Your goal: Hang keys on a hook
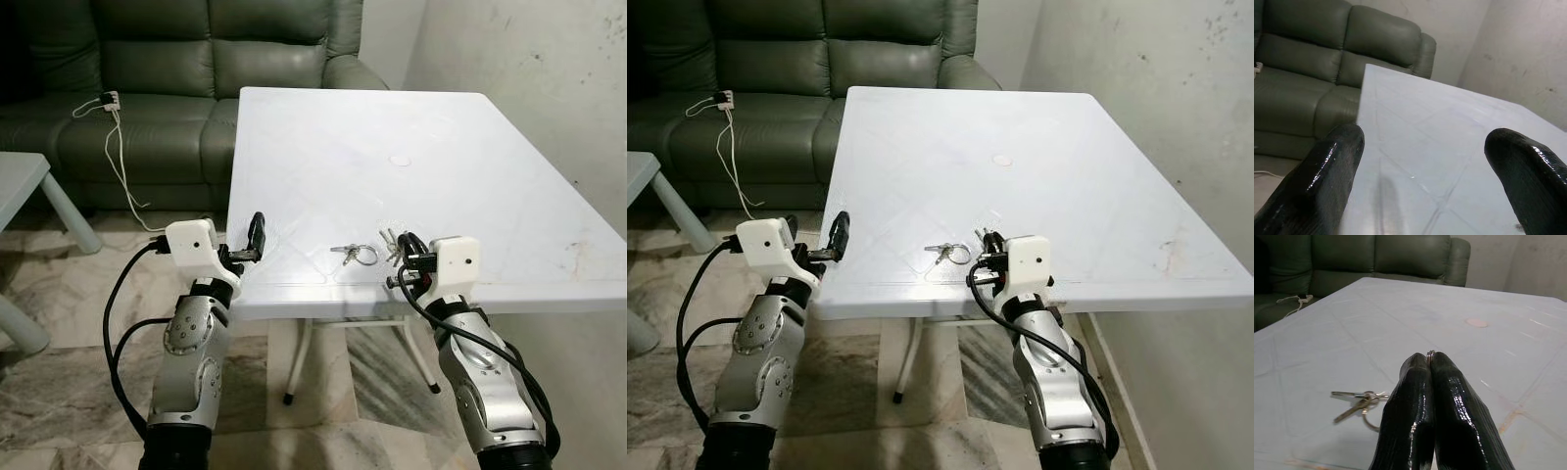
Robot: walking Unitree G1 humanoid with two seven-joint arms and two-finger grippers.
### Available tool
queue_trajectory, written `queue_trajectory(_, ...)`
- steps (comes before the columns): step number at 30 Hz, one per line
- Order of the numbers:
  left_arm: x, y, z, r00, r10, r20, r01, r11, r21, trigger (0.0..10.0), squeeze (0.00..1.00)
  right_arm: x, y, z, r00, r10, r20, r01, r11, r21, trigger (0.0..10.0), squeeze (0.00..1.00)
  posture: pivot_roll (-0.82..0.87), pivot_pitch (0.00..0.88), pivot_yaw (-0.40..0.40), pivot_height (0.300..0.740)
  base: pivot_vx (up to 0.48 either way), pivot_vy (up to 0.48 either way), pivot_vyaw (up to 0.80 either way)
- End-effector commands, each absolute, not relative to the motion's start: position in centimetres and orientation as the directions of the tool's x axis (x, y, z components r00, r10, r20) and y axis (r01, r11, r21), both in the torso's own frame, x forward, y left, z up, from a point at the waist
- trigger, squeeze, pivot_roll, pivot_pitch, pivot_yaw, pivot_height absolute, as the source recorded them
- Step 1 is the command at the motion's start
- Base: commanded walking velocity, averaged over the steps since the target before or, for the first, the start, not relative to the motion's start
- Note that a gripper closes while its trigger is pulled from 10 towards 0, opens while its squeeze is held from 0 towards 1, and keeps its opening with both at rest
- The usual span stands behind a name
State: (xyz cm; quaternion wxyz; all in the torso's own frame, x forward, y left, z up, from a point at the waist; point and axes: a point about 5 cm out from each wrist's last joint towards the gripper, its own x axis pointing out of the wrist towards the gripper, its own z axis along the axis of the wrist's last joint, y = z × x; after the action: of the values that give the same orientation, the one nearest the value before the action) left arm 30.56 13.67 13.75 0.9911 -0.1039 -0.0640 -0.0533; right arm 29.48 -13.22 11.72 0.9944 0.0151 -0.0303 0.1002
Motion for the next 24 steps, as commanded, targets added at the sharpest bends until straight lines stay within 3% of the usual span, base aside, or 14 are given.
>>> queue_trajectory(1, 30.52, 13.27, 14.02, 0.982, -0.114, 0.148, 0.142, 0.970, -0.197, 10.0, 0.00, 29.49, -13.51, 12.22, 0.978, 0.194, 0.078, -0.196, 0.980, 0.019, 10.0, 0.00, -0.03, 0.000, -0.077, 0.740, 0.000, -0.480, -0.78)
queue_trajectory(24, 30.48, 13.32, 13.80, 0.986, -0.100, 0.131, 0.126, 0.970, -0.206, 10.0, 0.00, 29.34, -13.41, 12.19, 0.977, 0.200, 0.070, -0.202, 0.979, 0.020, 10.0, 0.00, -0.04, 0.000, -0.079, 0.740, 0.000, -0.033, -0.78)
